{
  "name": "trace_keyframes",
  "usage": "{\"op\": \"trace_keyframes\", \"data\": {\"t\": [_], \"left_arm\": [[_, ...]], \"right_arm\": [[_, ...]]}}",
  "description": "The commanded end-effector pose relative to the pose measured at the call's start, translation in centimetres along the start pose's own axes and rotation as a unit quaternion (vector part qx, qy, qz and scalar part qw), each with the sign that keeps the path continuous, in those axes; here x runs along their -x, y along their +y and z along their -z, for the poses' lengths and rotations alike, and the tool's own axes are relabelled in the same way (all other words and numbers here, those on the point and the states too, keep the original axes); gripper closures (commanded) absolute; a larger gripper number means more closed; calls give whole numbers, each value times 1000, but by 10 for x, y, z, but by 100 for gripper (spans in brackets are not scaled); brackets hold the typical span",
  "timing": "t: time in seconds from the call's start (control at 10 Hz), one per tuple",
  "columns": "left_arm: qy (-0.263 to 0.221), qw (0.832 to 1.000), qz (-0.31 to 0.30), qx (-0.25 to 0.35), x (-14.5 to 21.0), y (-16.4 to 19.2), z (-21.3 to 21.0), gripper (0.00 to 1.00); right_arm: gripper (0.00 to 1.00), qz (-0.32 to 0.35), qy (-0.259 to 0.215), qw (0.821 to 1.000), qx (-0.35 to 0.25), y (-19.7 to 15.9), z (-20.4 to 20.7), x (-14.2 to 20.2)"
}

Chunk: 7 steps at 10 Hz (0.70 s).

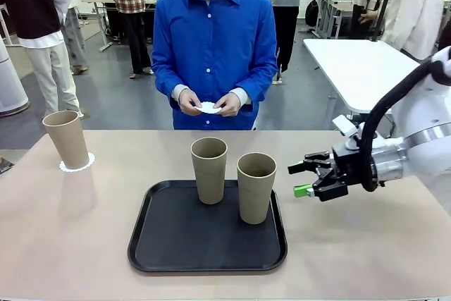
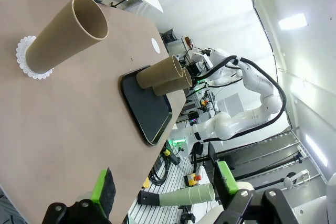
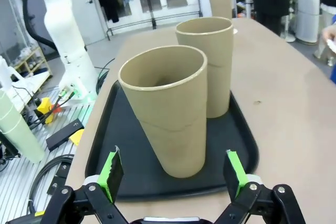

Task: Place coasters on the table and set cups on them.
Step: Take one Reusable plastic cup from the Flat Tray and place it on a coaster set by the human.

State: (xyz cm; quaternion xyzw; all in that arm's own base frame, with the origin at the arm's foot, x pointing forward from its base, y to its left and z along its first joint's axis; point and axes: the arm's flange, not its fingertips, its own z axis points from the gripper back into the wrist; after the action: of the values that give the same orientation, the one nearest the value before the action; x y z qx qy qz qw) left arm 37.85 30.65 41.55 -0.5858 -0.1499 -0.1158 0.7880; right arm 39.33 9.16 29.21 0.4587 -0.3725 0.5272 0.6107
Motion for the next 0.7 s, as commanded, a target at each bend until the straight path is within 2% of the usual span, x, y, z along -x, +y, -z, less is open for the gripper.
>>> {"op": "trace_keyframes", "data": {"t": [0.0, 0.2, 0.3, 0.4, 0.6], "left_arm": [[0, 1000, -4, -2, 0, -2, -2, 0], [0, 1000, -4, -2, 0, -2, -2, 0], [0, 1000, -4, -2, 0, -2, -2, 0], [0, 1000, -4, -2, 0, -2, -2, 0], [0, 1000, -4, -2, 0, -2, -2, 0]], "right_arm": [[0, -14, -4, 1000, -7, -12, 21, 5], [0, -11, -7, 1000, -4, -11, 24, 7], [0, -2, 13, 999, 43, -10, 24, 4], [0, -2, 2, 1000, -23, -7, 23, 5], [0, -2, 2, 1000, -23, -7, 23, 5]]}}
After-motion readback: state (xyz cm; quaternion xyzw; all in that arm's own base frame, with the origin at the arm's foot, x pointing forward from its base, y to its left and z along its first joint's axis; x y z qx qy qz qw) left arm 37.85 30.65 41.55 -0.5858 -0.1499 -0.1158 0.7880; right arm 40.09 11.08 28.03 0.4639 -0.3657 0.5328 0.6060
